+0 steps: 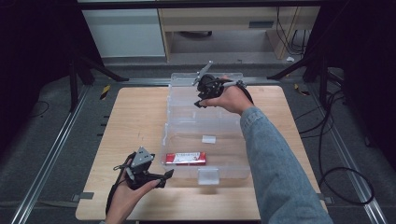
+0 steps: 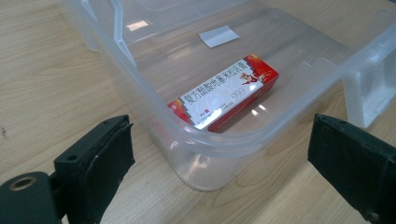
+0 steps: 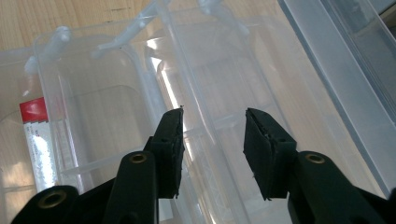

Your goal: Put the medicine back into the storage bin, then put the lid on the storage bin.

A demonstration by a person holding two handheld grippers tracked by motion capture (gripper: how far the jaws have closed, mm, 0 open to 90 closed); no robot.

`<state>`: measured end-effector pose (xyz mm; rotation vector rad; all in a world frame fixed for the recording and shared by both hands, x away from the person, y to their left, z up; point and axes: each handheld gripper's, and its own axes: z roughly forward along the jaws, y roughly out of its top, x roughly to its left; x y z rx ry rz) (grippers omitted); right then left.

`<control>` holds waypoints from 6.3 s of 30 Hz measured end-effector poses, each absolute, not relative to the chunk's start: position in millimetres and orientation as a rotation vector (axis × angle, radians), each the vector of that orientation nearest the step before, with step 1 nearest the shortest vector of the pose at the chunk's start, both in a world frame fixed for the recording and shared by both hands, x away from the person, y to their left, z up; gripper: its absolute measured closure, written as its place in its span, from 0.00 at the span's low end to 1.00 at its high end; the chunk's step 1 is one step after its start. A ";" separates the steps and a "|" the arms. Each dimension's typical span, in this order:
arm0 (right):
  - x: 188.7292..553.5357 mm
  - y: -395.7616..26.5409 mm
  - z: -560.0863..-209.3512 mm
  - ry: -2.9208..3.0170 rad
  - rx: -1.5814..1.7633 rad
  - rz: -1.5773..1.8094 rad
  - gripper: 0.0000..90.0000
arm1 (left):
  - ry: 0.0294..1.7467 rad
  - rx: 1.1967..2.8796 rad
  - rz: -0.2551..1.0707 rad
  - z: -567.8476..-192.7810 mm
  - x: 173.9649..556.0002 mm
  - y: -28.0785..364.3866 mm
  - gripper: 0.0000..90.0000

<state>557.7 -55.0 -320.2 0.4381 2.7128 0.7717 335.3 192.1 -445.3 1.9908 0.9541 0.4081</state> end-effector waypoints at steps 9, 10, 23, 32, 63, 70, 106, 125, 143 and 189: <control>559.5 -45.8 -327.4 2.746 0.397 0.754 0.74 | 0.964 1.999 0.407 -454.7 338.6 188.5 0.10; 559.5 -45.2 -327.9 2.746 0.397 0.750 0.75 | 0.965 2.001 0.408 -456.2 338.8 187.0 0.10; 563.6 -44.3 -331.5 2.757 0.372 0.744 0.81 | 0.964 2.001 0.417 -465.2 340.4 178.9 0.15; 565.3 -39.0 -328.8 2.770 0.311 0.676 0.88 | 0.978 2.013 0.417 -465.2 341.2 176.4 0.14; 545.0 -38.9 -312.2 2.795 0.180 0.681 0.98 | 1.006 2.039 0.473 -465.6 336.5 168.2 0.14; 535.7 -38.2 -306.5 2.794 0.151 0.673 0.99 | 1.010 2.038 0.484 -465.8 335.8 166.8 0.14; 479.2 -48.4 -297.4 2.751 0.104 0.759 1.00 | 1.024 2.020 0.512 -467.5 332.3 162.0 0.14; 459.1 -55.5 -301.3 2.741 0.102 0.831 1.00 | 1.020 2.017 0.516 -468.1 331.7 161.3 0.14; 447.2 -58.0 -304.6 2.743 0.095 0.860 1.00 | 1.018 2.016 0.523 -468.3 331.4 160.7 0.15; 420.7 -64.8 -318.8 2.764 0.116 0.920 1.00 | 1.025 2.003 0.516 -468.9 330.0 160.5 0.17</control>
